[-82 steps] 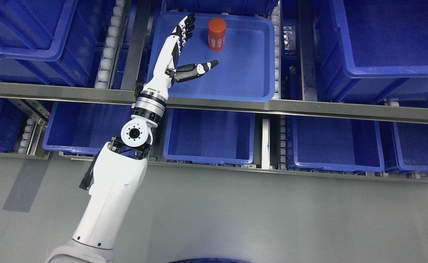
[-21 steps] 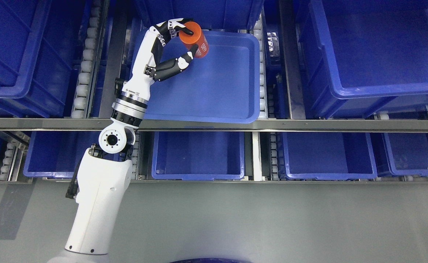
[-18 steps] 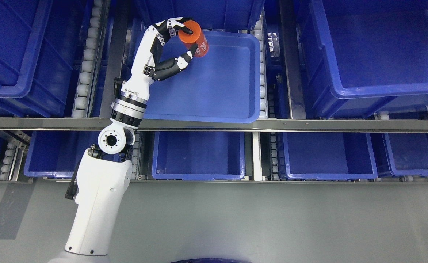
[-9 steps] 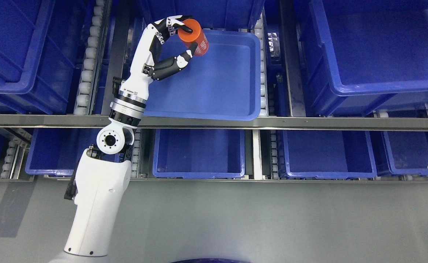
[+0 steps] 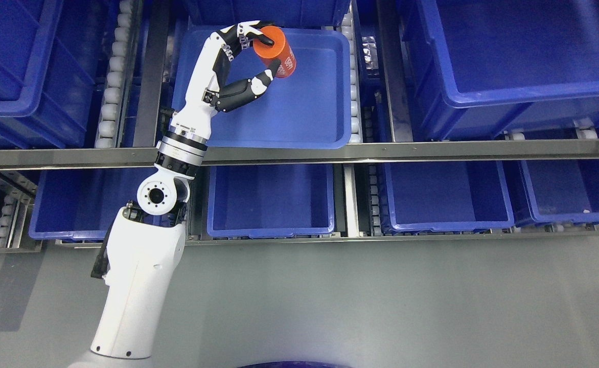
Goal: Grab orange capacitor from left shelf to right desk
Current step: 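Lift the orange capacitor up out of the blue bin, then carry the held capacitor with the left hand while turning toward the steel table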
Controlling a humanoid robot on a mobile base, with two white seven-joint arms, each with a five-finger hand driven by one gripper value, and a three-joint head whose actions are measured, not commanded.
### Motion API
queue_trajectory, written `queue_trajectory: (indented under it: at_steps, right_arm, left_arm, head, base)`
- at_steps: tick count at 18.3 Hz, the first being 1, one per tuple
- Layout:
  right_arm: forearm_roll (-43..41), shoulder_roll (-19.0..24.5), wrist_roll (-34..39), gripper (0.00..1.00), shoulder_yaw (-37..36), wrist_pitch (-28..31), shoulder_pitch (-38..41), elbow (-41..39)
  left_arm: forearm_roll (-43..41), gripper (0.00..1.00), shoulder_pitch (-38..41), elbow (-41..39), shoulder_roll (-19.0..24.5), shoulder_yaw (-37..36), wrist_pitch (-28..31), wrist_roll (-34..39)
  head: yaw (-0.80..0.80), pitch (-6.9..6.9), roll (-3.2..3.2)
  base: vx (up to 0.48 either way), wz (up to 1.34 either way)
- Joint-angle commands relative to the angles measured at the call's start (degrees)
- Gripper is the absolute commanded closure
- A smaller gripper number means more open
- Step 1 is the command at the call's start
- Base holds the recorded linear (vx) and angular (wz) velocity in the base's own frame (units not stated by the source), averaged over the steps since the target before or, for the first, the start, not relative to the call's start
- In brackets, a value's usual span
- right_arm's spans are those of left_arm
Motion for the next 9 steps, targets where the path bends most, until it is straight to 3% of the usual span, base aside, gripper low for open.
queue_trajectory:
  at_steps: [1,9]
  right_arm:
    - [0.0,-1.0,0.0,0.0,-0.6,0.0,0.0,-1.9]
    - [0.0,-1.0,0.0,0.0,-0.6,0.0,0.0,-1.9]
  left_arm:
    - [1.2,0.99,-0.4,-0.3,1.0,-0.5,-0.2,0.0]
    - [1.2,0.99,-1.4,-0.3,1.0,-1.8,-0.2,0.0]
  head:
    - [0.0,0.0,0.0]
    - [0.0,0.0,0.0]
  base:
    - [-0.073,-0.22]
    - [-0.019,-0.31]
